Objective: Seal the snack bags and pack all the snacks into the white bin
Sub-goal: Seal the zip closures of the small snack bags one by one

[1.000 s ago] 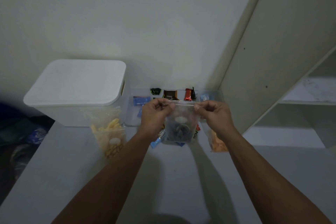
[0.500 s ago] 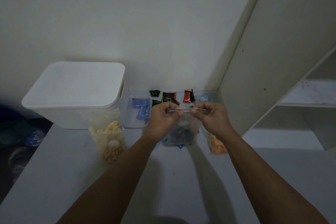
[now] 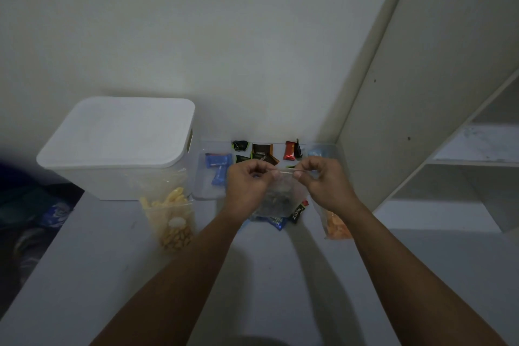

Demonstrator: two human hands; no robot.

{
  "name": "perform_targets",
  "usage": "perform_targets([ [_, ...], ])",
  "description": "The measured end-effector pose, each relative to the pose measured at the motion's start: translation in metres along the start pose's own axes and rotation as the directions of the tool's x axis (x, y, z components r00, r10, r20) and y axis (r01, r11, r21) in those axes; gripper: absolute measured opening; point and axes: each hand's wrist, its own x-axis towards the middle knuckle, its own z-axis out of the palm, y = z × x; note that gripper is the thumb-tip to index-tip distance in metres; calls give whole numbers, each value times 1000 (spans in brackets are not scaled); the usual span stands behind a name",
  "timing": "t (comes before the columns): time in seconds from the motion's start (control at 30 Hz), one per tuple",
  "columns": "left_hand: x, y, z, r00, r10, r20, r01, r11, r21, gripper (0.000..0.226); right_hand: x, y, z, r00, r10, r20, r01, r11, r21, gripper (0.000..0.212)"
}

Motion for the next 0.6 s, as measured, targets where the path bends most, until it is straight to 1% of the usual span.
perform_targets([
  [0.1,-3,0,0,1000,10,-28,-10,1000,9,10,0,-4,3,997,-73,24,75,987,-143,11],
  [0.17,-4,1,1,999,35,-14,-35,999,-2,10,1,-9,6,989,-151,-5,146,963,-226,6],
  [0.3,-7,7,-2,996,86,33,-85,996,-40,11,1,-17,9,968,-232,-92,202,945,-256,7],
  [0.33,-7,8,-2,994,98,42,-96,995,-41,10,1,-17,9,967,-232,-102,200,947,-250,7],
  [0.4,-7,9,-4,993,108,43,-106,994,-28,10,1,-17,9,980,-182,-79,161,963,-218,7],
  [0.5,-3,7,-5,995,97,-8,-97,995,23,13,1,-16,7,996,-79,-36,74,990,-120,13],
  [0.6,-1,7,-9,995,92,-28,-91,996,7,14,2,-14,-1,999,-12,-31,10,999,-37,16],
])
